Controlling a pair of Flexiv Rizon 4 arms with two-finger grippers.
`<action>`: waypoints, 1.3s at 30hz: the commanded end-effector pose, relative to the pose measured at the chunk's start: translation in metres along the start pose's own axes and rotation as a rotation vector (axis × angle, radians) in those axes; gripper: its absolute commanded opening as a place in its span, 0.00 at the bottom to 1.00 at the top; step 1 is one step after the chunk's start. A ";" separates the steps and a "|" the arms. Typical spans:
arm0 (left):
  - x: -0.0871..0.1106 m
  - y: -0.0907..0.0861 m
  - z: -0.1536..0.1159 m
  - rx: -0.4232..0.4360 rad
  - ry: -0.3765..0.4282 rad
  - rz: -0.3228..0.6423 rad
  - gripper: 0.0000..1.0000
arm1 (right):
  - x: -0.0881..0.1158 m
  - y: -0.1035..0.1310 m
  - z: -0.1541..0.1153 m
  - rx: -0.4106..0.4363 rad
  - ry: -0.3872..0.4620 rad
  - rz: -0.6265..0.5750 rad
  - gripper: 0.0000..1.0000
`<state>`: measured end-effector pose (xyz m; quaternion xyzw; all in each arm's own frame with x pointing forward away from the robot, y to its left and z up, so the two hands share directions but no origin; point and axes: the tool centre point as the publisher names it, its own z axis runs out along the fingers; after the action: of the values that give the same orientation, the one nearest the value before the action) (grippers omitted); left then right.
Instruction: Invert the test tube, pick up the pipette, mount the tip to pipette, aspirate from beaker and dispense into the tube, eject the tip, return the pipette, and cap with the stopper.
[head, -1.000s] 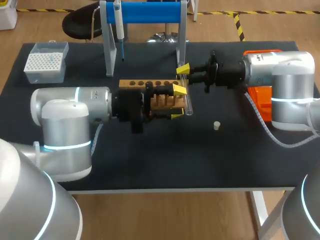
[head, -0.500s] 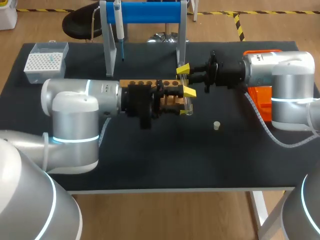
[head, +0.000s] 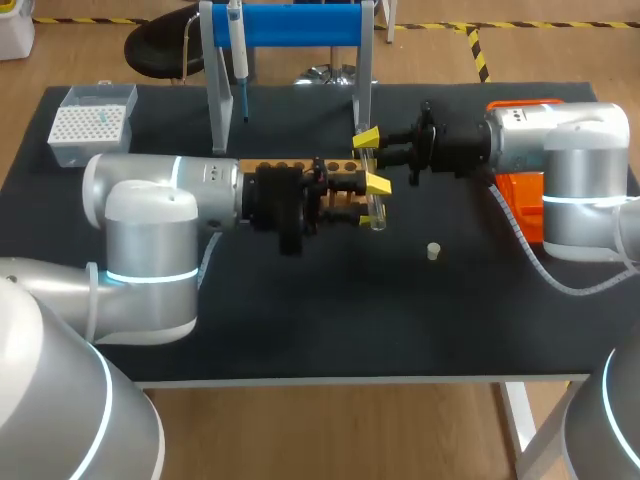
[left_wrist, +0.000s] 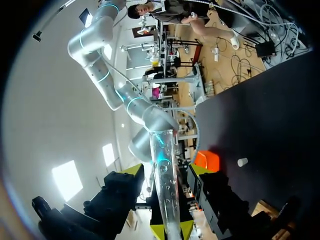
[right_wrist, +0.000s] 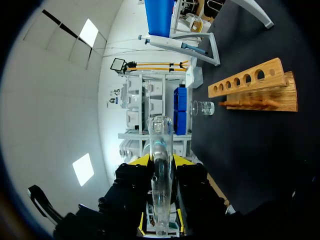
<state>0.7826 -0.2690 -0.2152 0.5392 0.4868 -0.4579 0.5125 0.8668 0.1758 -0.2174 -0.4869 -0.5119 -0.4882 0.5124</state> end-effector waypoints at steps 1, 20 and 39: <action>-0.002 0.004 0.000 0.016 0.006 -0.005 0.52 | 0.001 -0.001 0.000 -0.001 -0.003 0.000 0.00; -0.001 0.005 0.003 0.029 0.013 -0.028 0.42 | 0.001 -0.001 0.000 -0.001 -0.003 0.000 0.00; 0.000 0.003 0.000 0.015 0.003 -0.031 0.23 | 0.001 -0.001 0.000 -0.001 -0.003 0.000 0.00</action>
<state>0.7861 -0.2692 -0.2145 0.5365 0.4928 -0.4694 0.4989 0.8668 0.1759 -0.2171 -0.4869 -0.5118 -0.4882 0.5126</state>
